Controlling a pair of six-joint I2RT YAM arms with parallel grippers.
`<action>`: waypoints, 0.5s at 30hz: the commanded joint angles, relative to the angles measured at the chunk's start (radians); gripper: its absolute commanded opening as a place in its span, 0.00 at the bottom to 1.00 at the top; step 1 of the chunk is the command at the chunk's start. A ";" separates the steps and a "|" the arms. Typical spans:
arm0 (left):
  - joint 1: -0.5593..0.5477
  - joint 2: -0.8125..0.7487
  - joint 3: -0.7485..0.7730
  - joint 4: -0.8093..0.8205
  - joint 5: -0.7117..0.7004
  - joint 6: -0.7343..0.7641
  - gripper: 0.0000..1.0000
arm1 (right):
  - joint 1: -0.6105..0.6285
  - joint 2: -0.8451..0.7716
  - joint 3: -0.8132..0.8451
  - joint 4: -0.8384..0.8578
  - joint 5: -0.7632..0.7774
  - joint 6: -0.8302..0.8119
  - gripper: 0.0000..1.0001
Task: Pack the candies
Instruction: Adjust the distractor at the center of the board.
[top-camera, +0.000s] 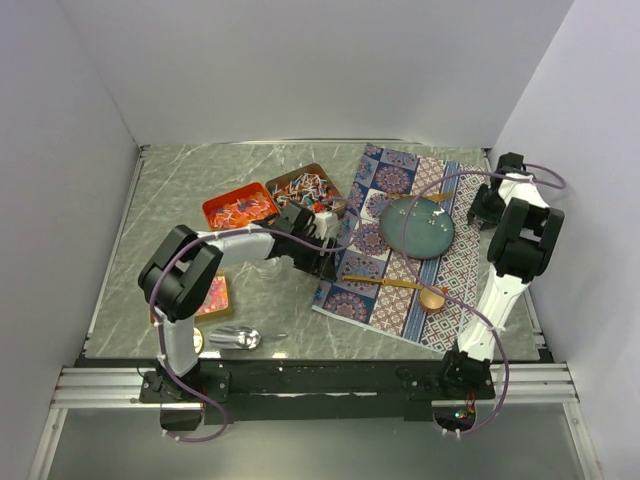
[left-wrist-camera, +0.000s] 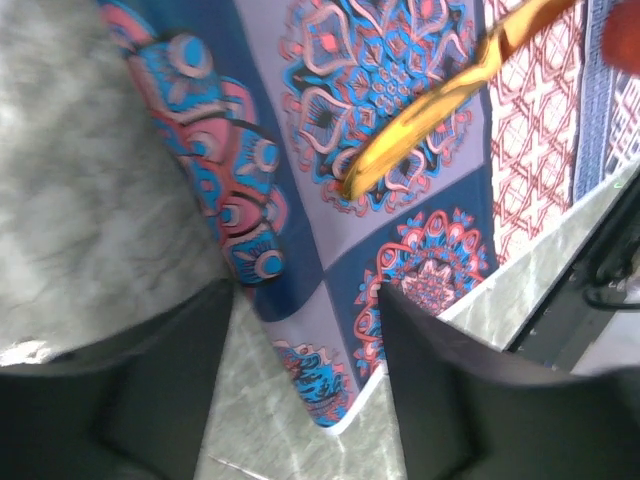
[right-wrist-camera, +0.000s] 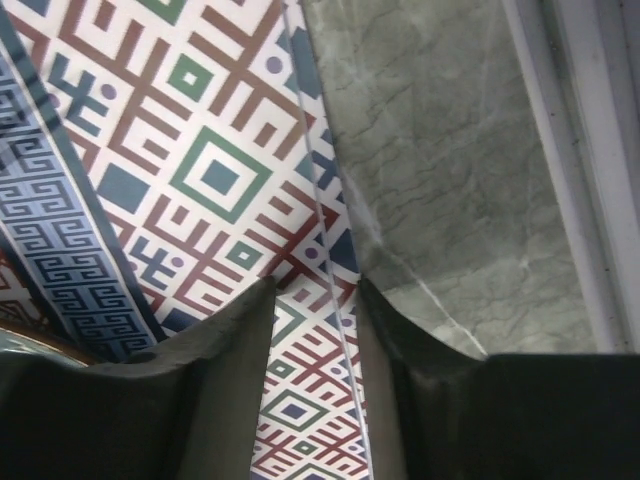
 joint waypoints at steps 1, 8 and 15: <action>-0.025 0.053 0.008 -0.023 0.071 0.015 0.57 | -0.007 0.037 0.044 -0.022 -0.017 0.010 0.33; -0.042 0.114 0.084 -0.049 0.151 0.036 0.18 | -0.018 0.069 0.105 -0.018 0.024 0.009 0.00; -0.089 0.214 0.207 -0.076 0.206 0.052 0.11 | -0.049 0.170 0.274 -0.010 0.081 -0.041 0.00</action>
